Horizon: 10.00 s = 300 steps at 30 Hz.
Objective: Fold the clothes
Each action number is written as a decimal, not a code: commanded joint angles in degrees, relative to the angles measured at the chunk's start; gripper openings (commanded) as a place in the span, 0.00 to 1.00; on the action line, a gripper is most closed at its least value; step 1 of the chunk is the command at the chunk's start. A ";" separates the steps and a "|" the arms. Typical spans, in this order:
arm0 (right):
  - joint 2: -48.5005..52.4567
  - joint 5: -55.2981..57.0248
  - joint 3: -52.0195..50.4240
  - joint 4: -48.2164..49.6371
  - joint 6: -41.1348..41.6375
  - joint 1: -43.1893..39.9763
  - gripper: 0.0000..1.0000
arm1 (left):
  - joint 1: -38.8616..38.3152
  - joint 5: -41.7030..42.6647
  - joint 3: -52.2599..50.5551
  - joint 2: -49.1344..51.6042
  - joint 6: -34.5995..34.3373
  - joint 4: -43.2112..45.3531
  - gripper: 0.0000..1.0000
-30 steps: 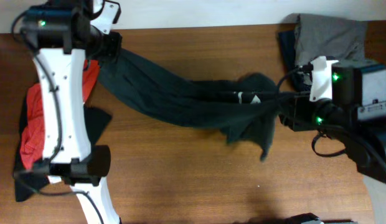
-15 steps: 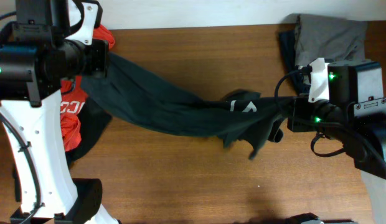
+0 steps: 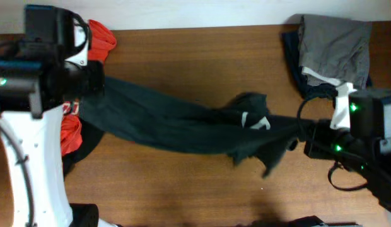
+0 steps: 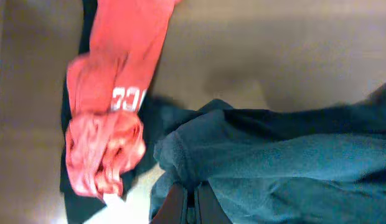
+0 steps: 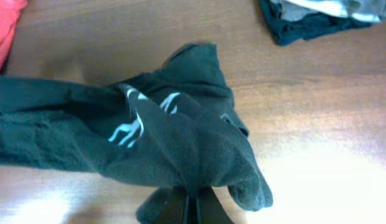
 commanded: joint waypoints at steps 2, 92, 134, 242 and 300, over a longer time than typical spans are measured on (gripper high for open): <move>-3.10 1.60 1.40 -1.42 1.49 -0.11 0.04 | 0.04 -7.06 -6.86 -1.18 -6.36 0.04 0.01; 63.01 -6.86 11.50 29.29 -13.92 -11.74 0.33 | 6.71 -5.03 -62.79 18.43 9.97 75.60 0.35; 61.64 -13.49 4.96 19.19 -21.38 -9.77 0.49 | 9.16 -3.69 -51.89 10.40 4.22 64.32 0.01; 24.44 -21.64 19.47 9.14 -21.59 -26.14 0.04 | 9.18 -3.26 -36.89 -12.35 0.35 43.06 0.01; 57.64 -19.87 14.19 29.70 -16.87 -17.88 0.04 | 8.81 3.15 -25.16 25.16 0.61 51.52 0.00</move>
